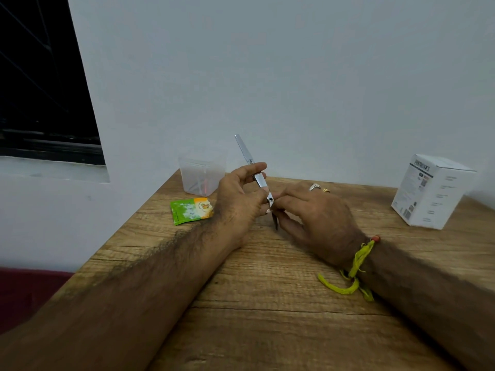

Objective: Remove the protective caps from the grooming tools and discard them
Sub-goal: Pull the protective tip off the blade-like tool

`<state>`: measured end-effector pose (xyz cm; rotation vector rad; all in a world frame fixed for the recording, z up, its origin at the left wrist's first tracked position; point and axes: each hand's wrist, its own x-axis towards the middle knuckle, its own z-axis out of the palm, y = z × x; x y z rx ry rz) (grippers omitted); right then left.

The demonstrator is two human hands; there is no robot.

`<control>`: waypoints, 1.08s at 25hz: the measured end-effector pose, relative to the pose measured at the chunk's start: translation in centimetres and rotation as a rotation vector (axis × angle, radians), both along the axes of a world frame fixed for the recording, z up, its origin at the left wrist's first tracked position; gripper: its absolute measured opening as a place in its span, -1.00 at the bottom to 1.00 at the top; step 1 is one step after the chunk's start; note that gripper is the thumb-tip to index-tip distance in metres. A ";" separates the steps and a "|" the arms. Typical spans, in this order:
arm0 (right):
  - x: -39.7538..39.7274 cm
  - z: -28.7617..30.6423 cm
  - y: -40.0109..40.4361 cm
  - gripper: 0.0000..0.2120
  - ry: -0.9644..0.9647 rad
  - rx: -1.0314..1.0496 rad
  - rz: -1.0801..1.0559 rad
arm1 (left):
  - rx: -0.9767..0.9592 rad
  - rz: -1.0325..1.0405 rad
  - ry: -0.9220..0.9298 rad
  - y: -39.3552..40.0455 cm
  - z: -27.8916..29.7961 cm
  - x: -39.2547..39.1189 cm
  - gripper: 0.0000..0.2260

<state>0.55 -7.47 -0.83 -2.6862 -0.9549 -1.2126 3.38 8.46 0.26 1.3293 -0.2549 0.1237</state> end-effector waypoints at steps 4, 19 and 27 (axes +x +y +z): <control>0.0 0.0 -0.3 -0.79 0.059 0.044 0.075 | -0.017 0.003 0.016 0.0 0.2 -0.1 -0.58; -0.4 0.1 -0.6 -0.93 0.055 0.012 0.134 | -0.082 -0.021 0.054 0.4 0.3 0.2 -0.59; -0.4 0.3 -0.8 -0.96 0.087 -0.042 0.126 | -0.093 0.015 0.072 0.6 0.3 0.5 -0.60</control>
